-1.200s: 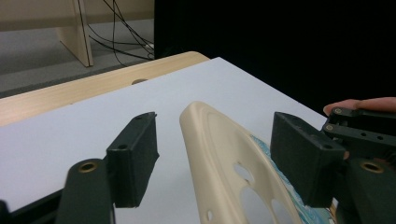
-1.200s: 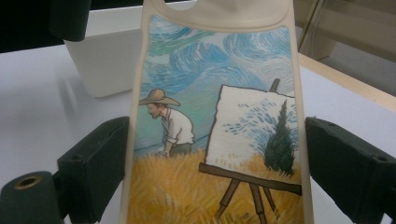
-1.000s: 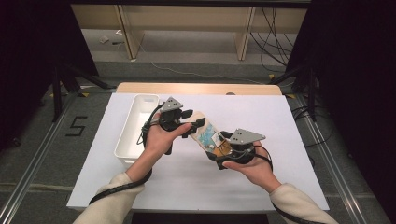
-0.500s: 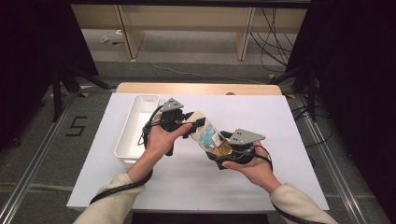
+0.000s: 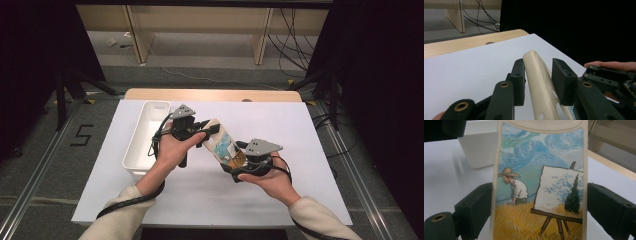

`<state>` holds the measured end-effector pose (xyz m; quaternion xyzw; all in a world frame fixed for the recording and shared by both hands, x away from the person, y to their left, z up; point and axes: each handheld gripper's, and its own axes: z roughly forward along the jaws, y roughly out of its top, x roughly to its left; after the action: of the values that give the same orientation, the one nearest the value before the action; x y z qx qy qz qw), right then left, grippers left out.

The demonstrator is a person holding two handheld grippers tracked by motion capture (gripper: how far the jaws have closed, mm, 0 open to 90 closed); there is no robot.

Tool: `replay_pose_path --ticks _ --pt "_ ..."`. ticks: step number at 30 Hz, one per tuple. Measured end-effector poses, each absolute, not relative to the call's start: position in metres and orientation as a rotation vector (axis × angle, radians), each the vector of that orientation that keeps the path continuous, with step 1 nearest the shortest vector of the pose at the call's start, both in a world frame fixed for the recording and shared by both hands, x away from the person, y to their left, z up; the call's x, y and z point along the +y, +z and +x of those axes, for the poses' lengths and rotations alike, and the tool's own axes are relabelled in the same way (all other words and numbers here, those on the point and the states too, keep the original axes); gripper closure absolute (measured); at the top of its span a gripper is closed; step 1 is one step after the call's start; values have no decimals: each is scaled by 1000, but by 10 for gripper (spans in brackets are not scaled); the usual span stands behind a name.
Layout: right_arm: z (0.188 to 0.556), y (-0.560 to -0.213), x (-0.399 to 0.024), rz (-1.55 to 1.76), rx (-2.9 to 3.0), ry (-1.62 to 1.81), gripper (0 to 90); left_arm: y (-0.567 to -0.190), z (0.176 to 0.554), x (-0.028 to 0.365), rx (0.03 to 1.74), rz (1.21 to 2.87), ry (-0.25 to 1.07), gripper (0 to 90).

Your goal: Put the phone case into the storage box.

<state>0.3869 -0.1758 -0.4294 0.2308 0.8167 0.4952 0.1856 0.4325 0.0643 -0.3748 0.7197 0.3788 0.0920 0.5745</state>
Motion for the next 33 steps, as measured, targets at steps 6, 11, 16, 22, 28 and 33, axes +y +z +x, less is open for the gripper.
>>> replay_pose_path --ticks 6,11,16,22,28,33 --pt "387 -430 -176 632 2306 1375 115 -371 427 62 880 1658 173 738" --pt "386 -429 -176 658 2232 1403 259 -361 415 53 789 1732 272 794" --pt "389 -425 -183 661 2247 1418 187 -353 412 51 743 1726 258 794" --pt "390 -425 -188 661 2279 1449 156 -352 412 55 696 1740 234 794" --pt "393 -429 -193 672 2320 1461 157 -353 414 58 659 1761 221 794" --pt "395 -432 -194 654 2359 1464 168 -353 415 59 641 1771 205 794"
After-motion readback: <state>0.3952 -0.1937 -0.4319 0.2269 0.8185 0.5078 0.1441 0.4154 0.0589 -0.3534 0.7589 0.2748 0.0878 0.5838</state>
